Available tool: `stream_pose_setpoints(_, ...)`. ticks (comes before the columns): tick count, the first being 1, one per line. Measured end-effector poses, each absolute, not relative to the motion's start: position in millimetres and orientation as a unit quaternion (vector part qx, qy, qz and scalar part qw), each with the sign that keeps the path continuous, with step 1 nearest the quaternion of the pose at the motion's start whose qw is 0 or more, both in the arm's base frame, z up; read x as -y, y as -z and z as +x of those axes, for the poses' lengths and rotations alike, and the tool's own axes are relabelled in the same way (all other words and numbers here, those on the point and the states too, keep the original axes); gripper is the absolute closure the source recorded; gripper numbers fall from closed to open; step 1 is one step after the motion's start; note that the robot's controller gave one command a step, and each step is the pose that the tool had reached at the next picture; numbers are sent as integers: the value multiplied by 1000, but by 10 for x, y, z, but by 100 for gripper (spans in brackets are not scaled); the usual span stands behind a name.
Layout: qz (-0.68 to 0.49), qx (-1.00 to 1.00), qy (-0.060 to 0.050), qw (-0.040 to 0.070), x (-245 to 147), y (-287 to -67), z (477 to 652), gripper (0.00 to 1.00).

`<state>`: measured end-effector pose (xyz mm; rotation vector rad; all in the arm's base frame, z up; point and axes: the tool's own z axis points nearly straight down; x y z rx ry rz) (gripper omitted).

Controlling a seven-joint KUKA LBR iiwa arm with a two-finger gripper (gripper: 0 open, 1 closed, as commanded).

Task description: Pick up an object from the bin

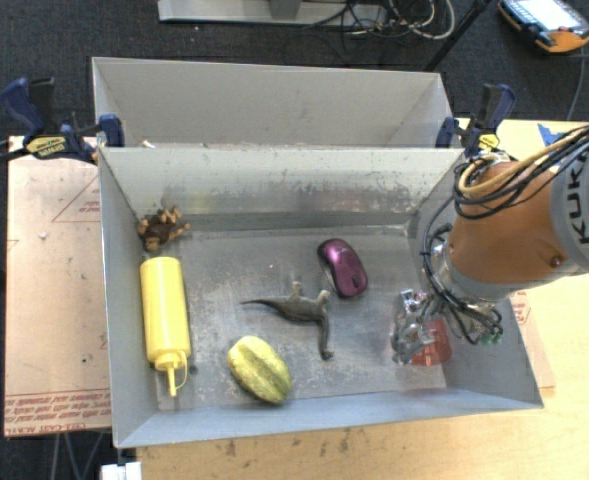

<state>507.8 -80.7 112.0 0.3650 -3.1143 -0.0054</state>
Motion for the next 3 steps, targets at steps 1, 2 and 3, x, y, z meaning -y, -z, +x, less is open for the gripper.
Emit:
stream_pose_setpoints(1, 123, 992, 1, 1, 700, -1731, 5200, 100)
stream_pose_setpoints(2, 164, 987, 1, -1, 562, -1311, 5665, 0)
stream_pose_setpoints(3, 164, 987, 1, -1, 560, -1336, 5660, 0)
